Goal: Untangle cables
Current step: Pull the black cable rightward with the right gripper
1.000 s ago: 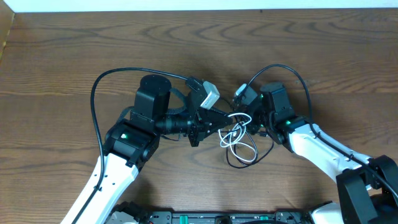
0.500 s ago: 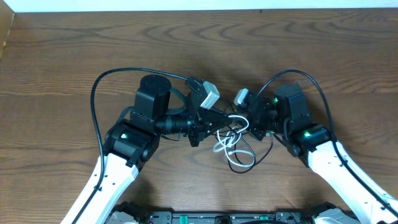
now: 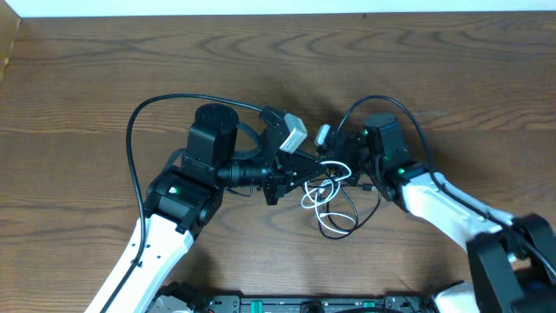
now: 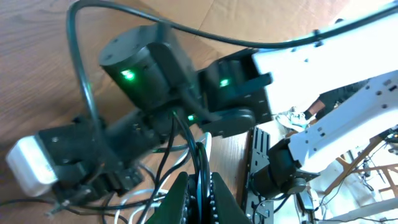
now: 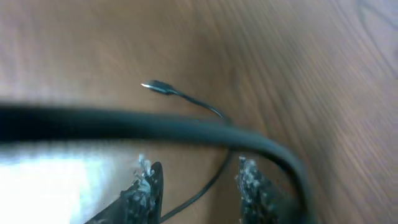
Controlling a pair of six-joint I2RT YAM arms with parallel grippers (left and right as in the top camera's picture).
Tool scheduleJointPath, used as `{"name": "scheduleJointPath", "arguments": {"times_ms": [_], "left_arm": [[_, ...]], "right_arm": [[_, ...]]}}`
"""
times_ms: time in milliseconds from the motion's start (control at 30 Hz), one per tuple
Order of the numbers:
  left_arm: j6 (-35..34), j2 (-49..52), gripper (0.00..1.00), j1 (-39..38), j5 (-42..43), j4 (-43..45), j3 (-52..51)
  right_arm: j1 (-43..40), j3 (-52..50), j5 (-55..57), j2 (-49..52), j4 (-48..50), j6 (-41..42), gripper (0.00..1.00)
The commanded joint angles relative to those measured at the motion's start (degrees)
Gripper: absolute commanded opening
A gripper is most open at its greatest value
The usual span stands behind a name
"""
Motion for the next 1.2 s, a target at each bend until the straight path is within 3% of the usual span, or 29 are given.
{"name": "scheduleJointPath", "arguments": {"times_ms": [0, 133, 233, 367, 533, 733, 933, 1100, 1167], "left_arm": [[-1.05, -0.85, 0.07, 0.17, 1.42, 0.26, 0.22], [-1.03, -0.85, 0.07, 0.17, 1.18, -0.22, 0.22], [-1.01, -0.85, 0.07, 0.17, 0.50, -1.53, 0.22], [-0.96, -0.85, 0.07, 0.17, -2.49, -3.23, 0.20], [-0.83, -0.85, 0.08, 0.17, -3.04, -3.21, 0.22], [-0.81, -0.85, 0.07, 0.17, -7.72, -4.57, 0.20], [-0.81, -0.85, 0.07, 0.35, -11.30, -5.27, 0.22], [-0.87, -0.85, 0.07, 0.39, -10.54, -4.87, 0.22], [-0.85, -0.85, 0.07, 0.39, -8.33, -3.76, 0.22]], "right_arm": [[0.24, 0.11, 3.52, 2.54, 2.58, -0.85, 0.29], [0.17, 0.11, 9.44, 3.76, 3.96, -0.26, 0.05], [0.20, 0.11, 12.72, 3.63, 3.45, 1.84, 0.02], [0.20, 0.11, 11.67, 3.37, 3.28, 6.23, 0.05], [0.17, 0.11, 5.01, 1.62, 0.63, 6.45, 0.01], [-0.68, 0.11, 6.38, -1.70, -3.50, 6.49, 0.01], [-6.38, 0.11, 5.46, -6.78, -4.68, 12.11, 0.01], [-11.76, 0.11, -4.07, -9.90, -4.81, 12.00, 0.01], [-12.50, 0.11, -8.68, -9.77, -5.42, 11.87, 0.14]]}}
